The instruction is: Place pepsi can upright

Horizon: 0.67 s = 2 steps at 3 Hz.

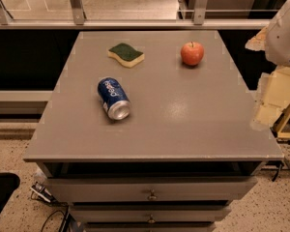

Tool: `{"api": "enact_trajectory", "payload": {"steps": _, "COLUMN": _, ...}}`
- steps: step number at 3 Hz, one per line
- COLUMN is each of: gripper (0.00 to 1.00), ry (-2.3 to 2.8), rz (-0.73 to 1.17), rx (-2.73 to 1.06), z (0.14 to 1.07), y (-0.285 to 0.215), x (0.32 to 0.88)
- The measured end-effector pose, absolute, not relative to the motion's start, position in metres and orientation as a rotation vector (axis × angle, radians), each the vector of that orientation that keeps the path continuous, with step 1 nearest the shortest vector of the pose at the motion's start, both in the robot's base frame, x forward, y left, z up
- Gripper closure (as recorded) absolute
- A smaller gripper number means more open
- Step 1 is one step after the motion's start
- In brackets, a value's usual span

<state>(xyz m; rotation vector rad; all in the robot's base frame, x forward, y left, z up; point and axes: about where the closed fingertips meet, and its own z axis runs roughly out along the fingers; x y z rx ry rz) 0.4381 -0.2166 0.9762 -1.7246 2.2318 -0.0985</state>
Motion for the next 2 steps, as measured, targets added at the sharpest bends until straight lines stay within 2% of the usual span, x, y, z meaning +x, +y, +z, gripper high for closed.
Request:
{"api": "enact_trajectory", "payload": {"steps": 1, "gripper": 0.0, "ry": 2.232, "rz": -0.099, "rx": -1.725, "z": 0.976, "y": -0.217, "x": 0.438}}
{"api": "enact_trajectory", "payload": {"steps": 2, "gripper": 0.0, "ry": 2.248, "rz": -0.02, "rx": -1.616, "z": 0.984, "y": -0.203, "x": 0.456}}
